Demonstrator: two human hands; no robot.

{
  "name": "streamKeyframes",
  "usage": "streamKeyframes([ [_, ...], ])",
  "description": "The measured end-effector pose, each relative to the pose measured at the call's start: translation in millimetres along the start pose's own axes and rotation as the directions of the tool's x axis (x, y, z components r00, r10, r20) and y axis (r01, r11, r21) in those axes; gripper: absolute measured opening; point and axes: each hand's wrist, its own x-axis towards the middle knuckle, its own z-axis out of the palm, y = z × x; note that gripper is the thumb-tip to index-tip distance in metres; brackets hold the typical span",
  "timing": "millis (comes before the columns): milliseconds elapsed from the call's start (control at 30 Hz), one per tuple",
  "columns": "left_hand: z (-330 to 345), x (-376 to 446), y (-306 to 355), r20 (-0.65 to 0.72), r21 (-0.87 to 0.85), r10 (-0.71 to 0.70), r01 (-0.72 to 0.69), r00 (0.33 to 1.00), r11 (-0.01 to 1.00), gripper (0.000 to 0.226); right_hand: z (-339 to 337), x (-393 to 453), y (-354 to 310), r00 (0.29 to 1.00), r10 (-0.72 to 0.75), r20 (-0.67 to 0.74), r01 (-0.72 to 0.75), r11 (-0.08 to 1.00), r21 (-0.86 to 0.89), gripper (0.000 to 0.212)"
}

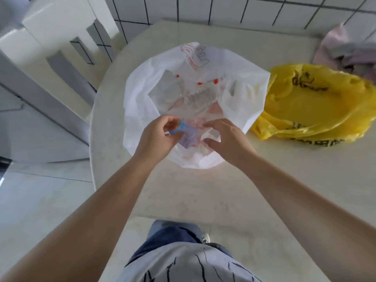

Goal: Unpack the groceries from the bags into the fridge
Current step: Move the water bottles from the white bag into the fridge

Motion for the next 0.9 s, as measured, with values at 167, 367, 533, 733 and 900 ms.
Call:
streamKeyframes([
  [167,14,29,10,0.087,-0.062,0.010,-0.005,0.996,0.998,0.040,-13,37,3,0.995,-0.063,0.071,0.067,0.996,-0.056,0.041],
  [367,15,51,7,0.061,0.078,-0.055,0.050,0.997,0.996,0.048,-24,69,15,0.973,-0.134,0.187,0.159,0.979,-0.129,0.044],
  [533,23,55,-11,-0.074,0.061,-0.163,0.167,0.984,0.984,0.059,-27,98,21,0.884,-0.203,0.420,0.310,0.928,-0.205,0.051],
  [733,28,67,-25,-0.247,0.101,-0.364,0.397,0.898,0.912,0.075,-19,147,23,0.863,-0.256,0.436,0.420,0.843,-0.337,0.061],
  [900,36,75,-26,-0.256,0.372,-0.274,0.357,0.927,0.857,0.069,-20,160,32,0.738,-0.387,0.553,0.624,0.704,-0.340,0.052],
])
